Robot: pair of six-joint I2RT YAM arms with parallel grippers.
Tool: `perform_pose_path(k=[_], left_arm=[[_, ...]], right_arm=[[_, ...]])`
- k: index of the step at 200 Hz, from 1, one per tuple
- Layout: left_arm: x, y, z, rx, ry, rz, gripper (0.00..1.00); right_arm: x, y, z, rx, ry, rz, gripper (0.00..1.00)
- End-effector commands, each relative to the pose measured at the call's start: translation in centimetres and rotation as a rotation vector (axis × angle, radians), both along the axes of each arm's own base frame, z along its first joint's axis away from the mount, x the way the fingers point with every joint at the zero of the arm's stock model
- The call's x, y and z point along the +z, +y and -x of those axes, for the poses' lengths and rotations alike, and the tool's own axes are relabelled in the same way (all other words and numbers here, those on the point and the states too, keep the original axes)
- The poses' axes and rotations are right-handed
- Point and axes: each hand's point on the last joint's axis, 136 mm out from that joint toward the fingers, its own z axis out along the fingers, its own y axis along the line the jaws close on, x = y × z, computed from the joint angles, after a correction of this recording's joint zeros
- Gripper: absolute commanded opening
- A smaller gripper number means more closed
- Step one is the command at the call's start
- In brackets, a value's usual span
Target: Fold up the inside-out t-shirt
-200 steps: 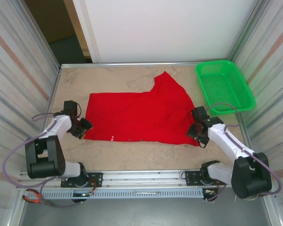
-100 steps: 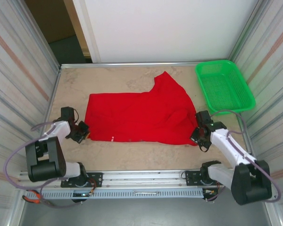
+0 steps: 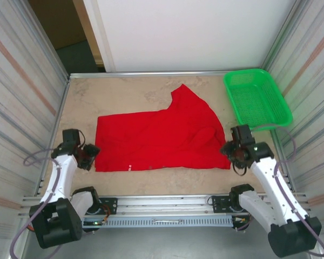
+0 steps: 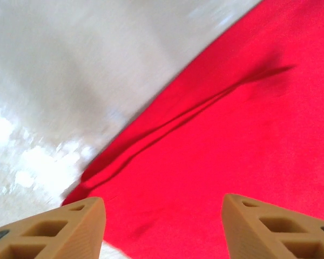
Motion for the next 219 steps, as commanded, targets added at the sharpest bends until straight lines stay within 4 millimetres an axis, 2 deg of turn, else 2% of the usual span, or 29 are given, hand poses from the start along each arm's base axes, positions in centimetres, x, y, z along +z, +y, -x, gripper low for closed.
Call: perform_pose_path(k=[1, 20, 34, 47, 59, 62, 68, 73, 83, 85, 90, 101, 133, 150, 183, 219], left_arm=[[3.5, 1.9, -4.3, -0.084, -0.091, -0.116, 0.63], [4.2, 2.2, -8.6, -0.178, -0.087, -0.121, 0.66], [3.7, 2.4, -11.3, -0.235, -0.040, -0.110, 0.67], [2.7, 2.4, -13.4, -0.292, 0.001, -0.096, 0.67], [1.8, 2.2, -15.1, -0.335, 0.027, -0.080, 0.67], [1.6, 2.2, -15.3, -0.339, 0.039, -0.078, 0.67], [1.1, 2.2, -15.8, -0.347, 0.057, -0.074, 0.67], [0.8, 2.2, -16.1, -0.354, 0.063, -0.073, 0.67], [0.4, 2.3, -16.7, -0.361, 0.074, -0.078, 0.68], [0.3, 2.2, -16.8, -0.362, 0.074, -0.077, 0.68], [0.1, 2.2, -16.9, -0.363, 0.078, -0.075, 0.68], [-0.1, 2.1, -17.2, -0.365, 0.077, -0.074, 0.68], [-0.5, 2.0, -17.5, -0.378, 0.086, -0.068, 0.68], [-0.4, 2.0, -17.6, -0.380, 0.085, -0.066, 0.68], [-0.2, 1.7, -17.9, -0.382, 0.073, -0.048, 0.68], [0.0, 1.4, -18.2, -0.381, 0.065, -0.027, 0.68]], right_arm=[[4.5, 2.6, -7.0, 0.156, -0.109, 0.023, 0.61], [6.7, 6.0, -13.5, 0.299, -0.147, 0.024, 0.62], [6.8, 8.1, -18.3, 0.370, -0.140, 0.035, 0.62], [6.0, 9.9, -22.6, 0.416, -0.119, 0.032, 0.61], [4.2, 11.1, -26.1, 0.454, -0.090, 0.037, 0.61], [4.7, 11.5, -27.3, 0.460, -0.111, 0.037, 0.61], [4.0, 12.0, -29.0, 0.474, -0.104, 0.038, 0.61], [3.9, 12.4, -30.2, 0.493, -0.110, 0.029, 0.61], [2.0, 13.7, -32.5, 0.557, -0.097, -0.005, 0.61], [2.6, 14.0, -33.0, 0.569, -0.116, -0.011, 0.61], [1.6, 14.6, -34.1, 0.601, -0.115, -0.028, 0.61], [0.7, 15.1, -36.2, 0.640, -0.135, -0.020, 0.61], [-2.7, 14.3, -40.4, 0.605, -0.208, -0.021, 0.61], [-4.5, 13.7, -41.7, 0.567, -0.235, -0.024, 0.61], [-6.2, 13.9, -43.8, 0.543, -0.278, -0.019, 0.61], [-8.1, 14.2, -45.0, 0.516, -0.300, -0.040, 0.64]])
